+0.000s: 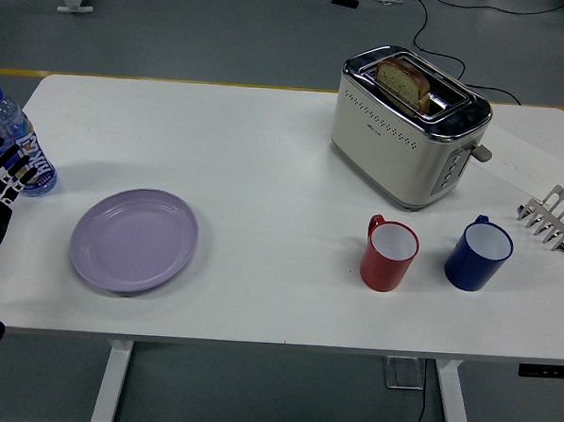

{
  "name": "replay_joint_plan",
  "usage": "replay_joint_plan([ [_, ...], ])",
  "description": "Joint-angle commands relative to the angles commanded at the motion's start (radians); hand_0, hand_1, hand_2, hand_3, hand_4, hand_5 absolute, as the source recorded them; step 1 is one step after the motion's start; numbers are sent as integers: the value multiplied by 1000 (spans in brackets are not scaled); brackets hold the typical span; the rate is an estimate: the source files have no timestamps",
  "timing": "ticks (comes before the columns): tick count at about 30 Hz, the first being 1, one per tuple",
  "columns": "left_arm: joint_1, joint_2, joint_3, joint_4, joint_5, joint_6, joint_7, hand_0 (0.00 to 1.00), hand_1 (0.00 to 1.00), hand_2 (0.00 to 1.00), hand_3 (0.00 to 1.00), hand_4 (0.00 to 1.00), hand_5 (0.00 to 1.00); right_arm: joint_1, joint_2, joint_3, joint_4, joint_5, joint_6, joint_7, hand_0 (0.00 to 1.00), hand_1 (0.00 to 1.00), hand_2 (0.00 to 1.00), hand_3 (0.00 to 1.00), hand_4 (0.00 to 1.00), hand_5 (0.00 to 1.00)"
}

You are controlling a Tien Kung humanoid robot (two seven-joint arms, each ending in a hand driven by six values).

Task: Push plate across desktop

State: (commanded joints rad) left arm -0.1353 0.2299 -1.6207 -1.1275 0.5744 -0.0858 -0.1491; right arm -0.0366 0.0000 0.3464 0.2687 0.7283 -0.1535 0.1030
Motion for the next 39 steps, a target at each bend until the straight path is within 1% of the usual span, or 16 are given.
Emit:
replay_joint_plan([
  [4,-4,-3,5,13,16,-5,-14,713,738,719,699,525,998,2,0,4,0,-3,-1,-1,603,560,682,657,400,608],
  [7,-4,-8,11,33,43,-6,-34,713,738,719,699,525,998,3,0,10,0,-11,-3,-2,603,560,682,657,400,608],
  [12,-2,-26,21,73,64,-13,-58,716,738,713,691,525,998,-2,0,21,0,-26,-7,-6,603,560,682,656,400,608],
  [18,8,-49,34,106,56,-21,-74,712,735,708,680,527,998,-12,0,23,0,-28,-8,-8,602,559,682,656,400,608],
  [23,4,-59,40,116,55,-26,-77,707,732,696,666,528,998,-11,0,22,1,-25,-8,-8,603,560,682,656,400,608],
  [26,-2,-71,45,124,53,-31,-80,701,731,687,653,523,998,-10,0,24,2,-28,-10,-9,602,560,682,656,400,609],
  [31,-8,-86,43,143,58,-33,-83,701,731,687,653,523,998,-9,0,32,3,-41,-15,-12,602,560,682,656,400,609],
  [38,-10,-97,47,153,59,-35,-83,705,730,689,652,513,998,-6,0,42,4,-54,-20,-16,602,559,681,656,400,609],
  [39,-13,-102,48,155,60,-36,-82,705,730,689,652,513,998,-5,0,44,5,-57,-22,-18,602,559,681,656,400,609],
])
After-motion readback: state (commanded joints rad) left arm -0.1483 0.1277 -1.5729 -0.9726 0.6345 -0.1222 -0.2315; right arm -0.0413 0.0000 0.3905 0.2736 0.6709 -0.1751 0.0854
